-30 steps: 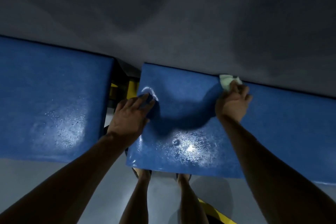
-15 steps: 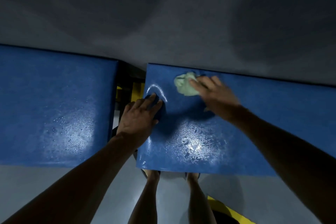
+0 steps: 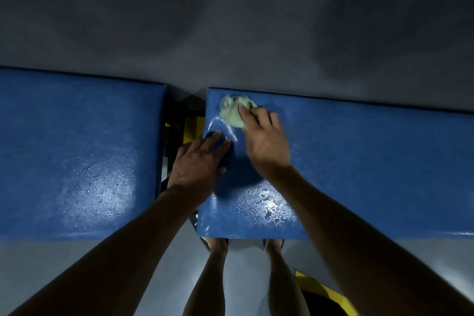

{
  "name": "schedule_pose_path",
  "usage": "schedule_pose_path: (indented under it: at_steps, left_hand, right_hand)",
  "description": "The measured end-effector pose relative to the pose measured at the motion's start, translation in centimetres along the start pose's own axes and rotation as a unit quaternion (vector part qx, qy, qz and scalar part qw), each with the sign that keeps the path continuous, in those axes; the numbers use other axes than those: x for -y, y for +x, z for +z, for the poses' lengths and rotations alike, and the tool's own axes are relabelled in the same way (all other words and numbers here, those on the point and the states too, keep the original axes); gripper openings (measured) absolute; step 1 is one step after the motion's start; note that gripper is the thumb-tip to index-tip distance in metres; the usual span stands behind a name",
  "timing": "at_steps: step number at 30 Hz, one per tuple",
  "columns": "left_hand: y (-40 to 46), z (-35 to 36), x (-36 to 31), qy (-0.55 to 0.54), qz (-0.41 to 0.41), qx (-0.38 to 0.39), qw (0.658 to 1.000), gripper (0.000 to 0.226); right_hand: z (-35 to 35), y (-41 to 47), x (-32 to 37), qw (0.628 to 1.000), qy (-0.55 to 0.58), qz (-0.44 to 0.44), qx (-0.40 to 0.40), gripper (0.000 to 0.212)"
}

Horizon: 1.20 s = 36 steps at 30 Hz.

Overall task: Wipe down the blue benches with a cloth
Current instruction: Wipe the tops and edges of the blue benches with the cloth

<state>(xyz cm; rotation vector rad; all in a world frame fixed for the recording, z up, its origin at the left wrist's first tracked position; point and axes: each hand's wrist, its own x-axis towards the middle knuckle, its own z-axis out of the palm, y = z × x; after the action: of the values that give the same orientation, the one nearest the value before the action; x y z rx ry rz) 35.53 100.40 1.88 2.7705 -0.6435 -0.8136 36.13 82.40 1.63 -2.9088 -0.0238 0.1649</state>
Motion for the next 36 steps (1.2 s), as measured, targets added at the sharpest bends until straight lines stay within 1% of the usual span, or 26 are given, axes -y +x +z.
schedule_pose_path:
  at_steps: [2,3,4,6,7,8,10,11,12,13,14,16,17,18,20,21,22,23,25,28,29,30,31,33,35,36]
  left_hand:
    - [0.0,-0.1,0.0,0.002,0.002,-0.002,1.000,0.064]
    - [0.0,-0.1,0.0,0.002,0.004,-0.001,1.000,0.065]
    - [0.1,0.0,0.0,0.001,0.004,0.000,1.000,0.064]
    - [0.1,0.2,0.0,-0.003,0.000,0.000,1.000,0.064]
    - [0.2,0.3,0.1,-0.005,-0.001,0.001,1.000,0.063]
    - [0.2,0.4,0.2,-0.007,-0.001,0.002,1.000,0.063]
    - [0.1,0.5,0.3,-0.016,-0.001,-0.001,1.000,0.063]
    - [0.0,0.5,0.3,-0.022,-0.002,-0.005,1.000,0.063]
    - [-0.1,0.5,0.3,-0.025,-0.002,-0.008,1.000,0.063]
    - [-0.1,0.4,0.2,-0.025,-0.001,-0.009,1.000,0.063]
    - [-0.1,0.4,0.1,-0.023,0.000,-0.009,1.000,0.063]
    - [-0.2,0.2,0.0,-0.020,0.000,-0.015,1.000,0.060]
    - [-0.2,0.1,0.0,-0.017,0.004,-0.016,1.000,0.057]
    - [-0.3,0.0,0.0,-0.015,0.007,-0.015,1.000,0.056]
    - [-0.4,0.0,0.0,-0.016,0.005,-0.010,1.000,0.058]
    - [-0.4,-0.1,0.0,-0.020,0.002,-0.008,1.000,0.061]
    - [-0.4,-0.1,-0.1,-0.026,-0.001,-0.008,1.000,0.062]
    - [-0.5,0.0,-0.2,-0.028,-0.002,-0.011,1.000,0.063]
    - [-0.8,0.1,-0.3,-0.029,-0.004,-0.014,0.999,0.063]
    - [-1.0,0.2,-0.3,-0.045,-0.004,-0.020,0.999,0.064]
    - [-1.1,0.1,-0.3,-0.052,-0.004,-0.025,0.998,0.064]
    - [-1.2,0.1,-0.3,-0.057,-0.001,-0.030,0.998,0.065]
    - [-1.3,0.1,-0.3,-0.060,0.004,-0.031,0.998,0.067]
    - [-1.9,0.1,-0.2,-0.067,0.013,-0.035,0.997,0.069]
    - [-2.8,0.2,-0.1,-0.070,0.027,-0.045,0.996,0.071]
    - [-3.4,0.3,-0.1,-0.073,0.037,-0.045,0.996,0.071]
  right_hand:
    - [-1.0,-1.8,-4.6,0.992,-0.070,-0.101,0.026,0.060]
    - [-1.7,-2.8,-7.3,0.988,-0.091,-0.118,0.036,0.064]
    - [-2.3,-3.8,-9.8,0.991,-0.088,-0.096,0.043,0.064]
    - [-3.5,-5.9,-12.9,0.998,-0.034,0.037,0.024,0.055]
    - [-3.4,-6.7,-13.3,0.994,-0.008,0.113,0.001,0.052]
    - [-2.9,-7.1,-12.8,0.981,0.010,0.190,-0.025,0.051]
    - [-1.1,-6.6,-9.6,0.940,0.034,0.330,-0.076,0.051]
    - [-0.1,-6.2,-7.0,0.920,0.052,0.376,-0.097,0.051]
    - [0.7,-5.8,-4.2,0.912,0.078,0.386,-0.112,0.052]
    - [1.4,-5.7,-1.2,0.919,0.108,0.360,-0.120,0.052]
    - [2.0,-5.9,1.4,0.937,0.123,0.307,-0.115,0.052]
    - [2.6,-7.5,4.6,0.978,0.113,0.166,-0.058,0.052]
    - [2.5,-8.2,4.4,0.989,0.103,0.101,-0.028,0.057]
    - [1.9,-8.5,3.1,0.995,0.089,0.036,-0.006,0.067]
    - [0.5,-8.9,-1.4,0.996,0.011,-0.076,0.051,0.097]
    - [-0.3,-9.3,-4.0,0.993,-0.031,-0.086,0.077,0.105]
    - [-1.1,-9.7,-6.7,0.993,-0.048,-0.056,0.090,0.107]
    - [-1.9,-10.2,-9.0,0.995,-0.042,0.003,0.085,0.105]
    - [-2.8,-11.2,-11.8,0.988,0.004,0.148,0.044,0.095]
    - [-1.5,-11.2,-9.5,0.951,0.026,0.306,-0.031,0.067]
    - [-0.7,-10.9,-7.5,0.939,0.035,0.340,-0.043,0.062]
    - [0.0,-10.8,-5.1,0.934,0.050,0.351,-0.045,0.061]
    - [0.6,-10.9,-2.5,0.941,0.069,0.330,-0.040,0.063]
    - [1.5,-12.3,1.8,0.972,0.075,0.222,-0.021,0.064]
    - [1.6,-14.4,3.1,0.994,0.056,0.091,0.026,0.069]
    - [1.2,-15.0,2.2,0.998,0.042,0.025,0.050,0.077]
